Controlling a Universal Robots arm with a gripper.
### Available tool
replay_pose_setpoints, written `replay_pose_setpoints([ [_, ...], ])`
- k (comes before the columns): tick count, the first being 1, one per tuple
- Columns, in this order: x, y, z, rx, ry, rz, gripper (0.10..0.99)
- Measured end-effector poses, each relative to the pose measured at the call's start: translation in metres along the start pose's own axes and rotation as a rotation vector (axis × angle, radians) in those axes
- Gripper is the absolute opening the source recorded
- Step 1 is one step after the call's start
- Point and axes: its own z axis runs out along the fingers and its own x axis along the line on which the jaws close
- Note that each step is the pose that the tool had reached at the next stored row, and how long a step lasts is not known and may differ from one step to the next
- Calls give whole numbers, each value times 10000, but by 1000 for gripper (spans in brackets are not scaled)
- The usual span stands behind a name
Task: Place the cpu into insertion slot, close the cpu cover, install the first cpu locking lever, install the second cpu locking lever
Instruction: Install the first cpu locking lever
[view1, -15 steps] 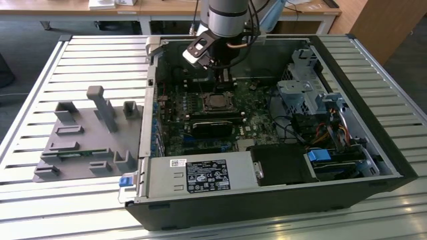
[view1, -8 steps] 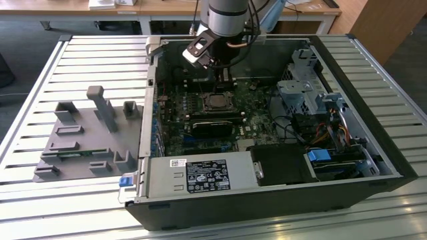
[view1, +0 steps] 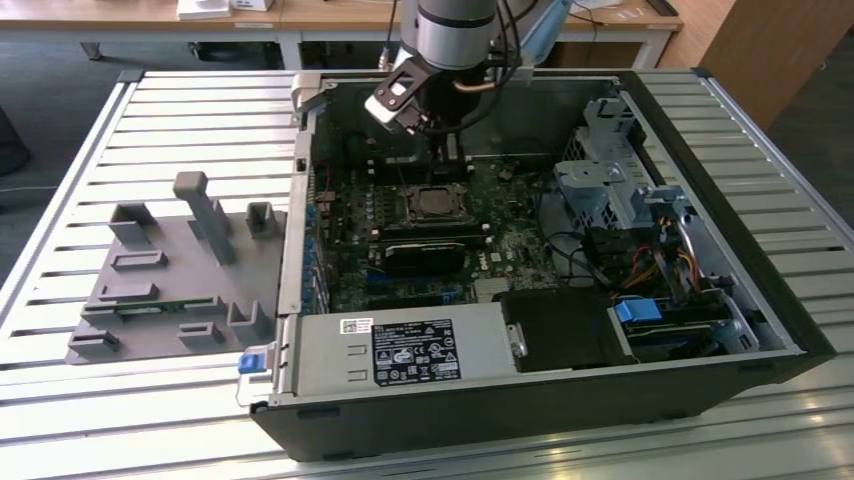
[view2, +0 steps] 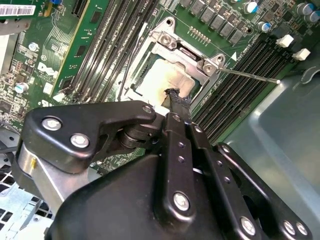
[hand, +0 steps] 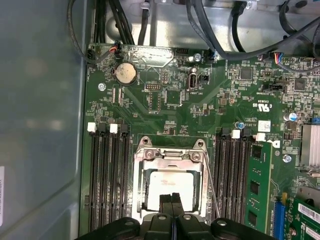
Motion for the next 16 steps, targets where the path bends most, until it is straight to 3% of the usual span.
replay_pose_setpoints([
  [9, -2, -1, -93, -16, -9, 0, 106],
  [16, -5, -3, -217, -69, -54, 3, 106],
])
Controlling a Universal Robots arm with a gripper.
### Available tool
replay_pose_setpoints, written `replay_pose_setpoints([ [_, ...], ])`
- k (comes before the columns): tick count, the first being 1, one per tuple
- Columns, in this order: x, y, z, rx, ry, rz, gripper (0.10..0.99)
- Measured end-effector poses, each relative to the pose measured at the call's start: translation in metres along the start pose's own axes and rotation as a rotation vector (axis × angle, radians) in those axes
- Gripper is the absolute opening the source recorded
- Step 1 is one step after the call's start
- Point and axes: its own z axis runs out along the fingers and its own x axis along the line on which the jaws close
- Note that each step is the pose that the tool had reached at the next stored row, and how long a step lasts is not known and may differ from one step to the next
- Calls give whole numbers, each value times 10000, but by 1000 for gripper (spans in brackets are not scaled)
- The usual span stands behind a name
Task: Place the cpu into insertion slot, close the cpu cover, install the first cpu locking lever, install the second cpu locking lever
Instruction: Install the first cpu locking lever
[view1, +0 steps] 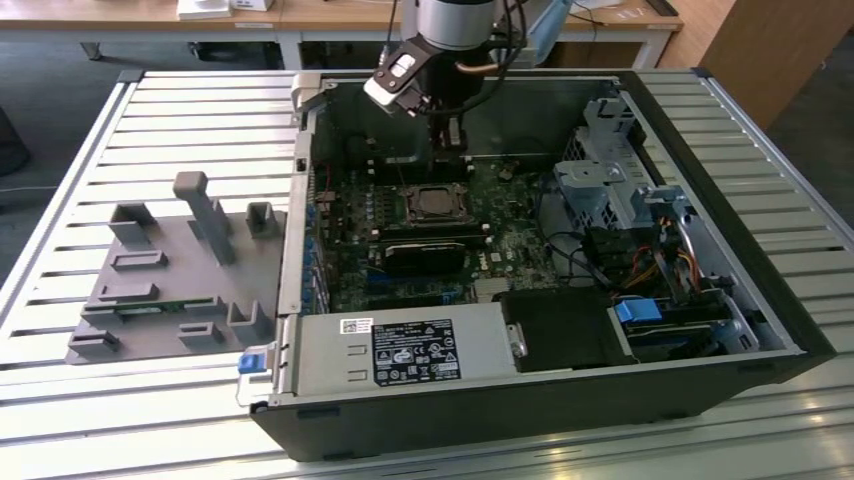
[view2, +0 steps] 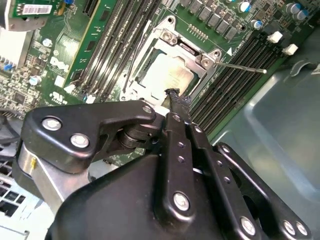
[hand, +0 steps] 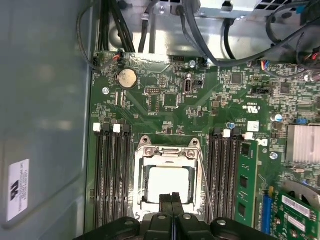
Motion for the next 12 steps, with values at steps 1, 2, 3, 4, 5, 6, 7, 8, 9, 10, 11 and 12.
replay_pose_setpoints([
  [1, -1, 0, -21, -16, -7, 0, 106],
  [2, -1, 0, -41, -31, -13, 1, 106],
  [3, -2, 0, -60, -48, -20, 1, 106],
  [4, -2, 0, -76, -71, -30, 2, 106],
  [5, -3, 0, -86, -104, -39, 3, 106],
  [6, -3, -1, -89, -146, -40, -3, 106],
  [7, -3, -3, -88, -177, -39, -47, 106],
  [8, -2, -2, -87, -184, -37, -170, 106],
  [9, -2, -2, -88, -190, -38, -352, 106],
  [10, -3, -3, -88, -195, -39, -530, 106],
  [11, -3, -3, -88, -201, -38, -708, 106],
  [12, -3, -2, -88, -206, -39, -883, 106],
])
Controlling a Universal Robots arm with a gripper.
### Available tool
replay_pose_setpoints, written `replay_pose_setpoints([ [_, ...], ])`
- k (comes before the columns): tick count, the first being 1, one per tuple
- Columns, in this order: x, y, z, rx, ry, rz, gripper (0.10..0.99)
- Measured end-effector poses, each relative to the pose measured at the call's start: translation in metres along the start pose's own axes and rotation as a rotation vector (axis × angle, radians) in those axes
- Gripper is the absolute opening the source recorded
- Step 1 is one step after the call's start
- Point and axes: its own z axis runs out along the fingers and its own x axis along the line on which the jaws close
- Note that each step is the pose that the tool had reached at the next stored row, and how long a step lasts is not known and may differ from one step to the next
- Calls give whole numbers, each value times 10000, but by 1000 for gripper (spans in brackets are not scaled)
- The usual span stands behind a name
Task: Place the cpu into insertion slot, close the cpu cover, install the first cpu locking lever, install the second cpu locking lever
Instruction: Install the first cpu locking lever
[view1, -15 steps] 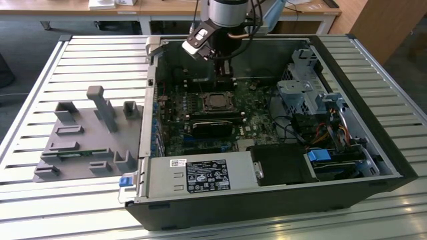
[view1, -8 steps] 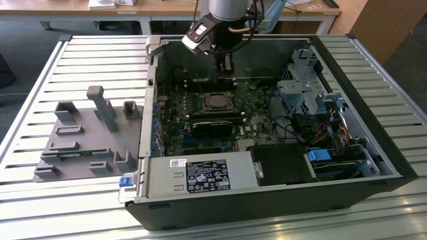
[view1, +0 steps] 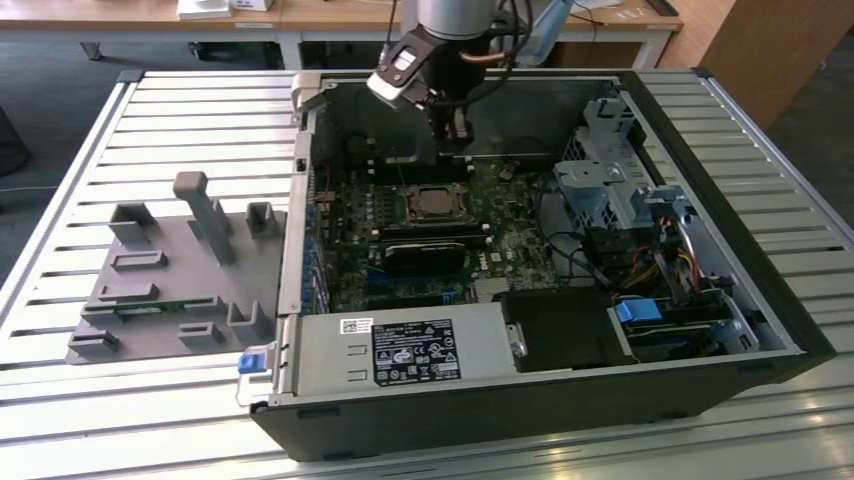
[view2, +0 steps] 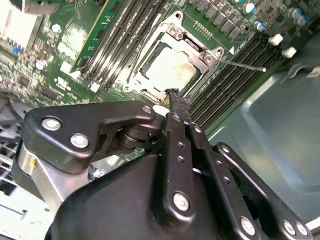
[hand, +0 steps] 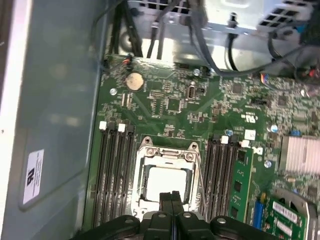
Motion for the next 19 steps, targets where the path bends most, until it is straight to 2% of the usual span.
replay_pose_setpoints([
  [19, 0, 0, 2, -116, 38, -3276, 106],
])
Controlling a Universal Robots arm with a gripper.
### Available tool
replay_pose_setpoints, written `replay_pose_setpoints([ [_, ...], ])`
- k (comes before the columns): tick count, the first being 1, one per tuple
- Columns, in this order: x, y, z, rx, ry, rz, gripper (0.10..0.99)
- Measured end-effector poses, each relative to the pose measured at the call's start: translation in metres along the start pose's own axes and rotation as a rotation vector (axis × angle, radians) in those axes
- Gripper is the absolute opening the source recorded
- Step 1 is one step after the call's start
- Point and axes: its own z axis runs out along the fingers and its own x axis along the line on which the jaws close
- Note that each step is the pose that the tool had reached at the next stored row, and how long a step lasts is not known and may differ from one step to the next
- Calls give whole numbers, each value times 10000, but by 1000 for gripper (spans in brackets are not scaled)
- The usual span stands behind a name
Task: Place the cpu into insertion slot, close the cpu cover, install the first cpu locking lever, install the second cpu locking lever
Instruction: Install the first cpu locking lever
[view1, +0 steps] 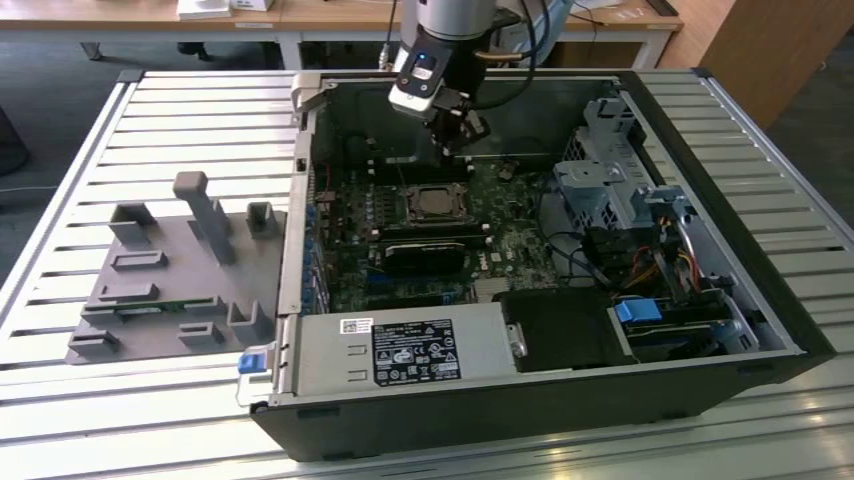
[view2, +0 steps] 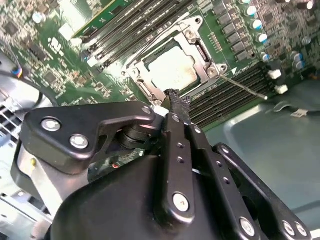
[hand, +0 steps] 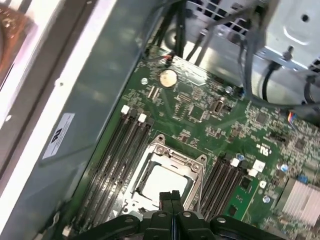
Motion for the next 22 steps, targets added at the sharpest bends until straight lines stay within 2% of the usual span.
replay_pose_setpoints([
  [22, 0, 0, 0, -106, 26, -3074, 106],
])
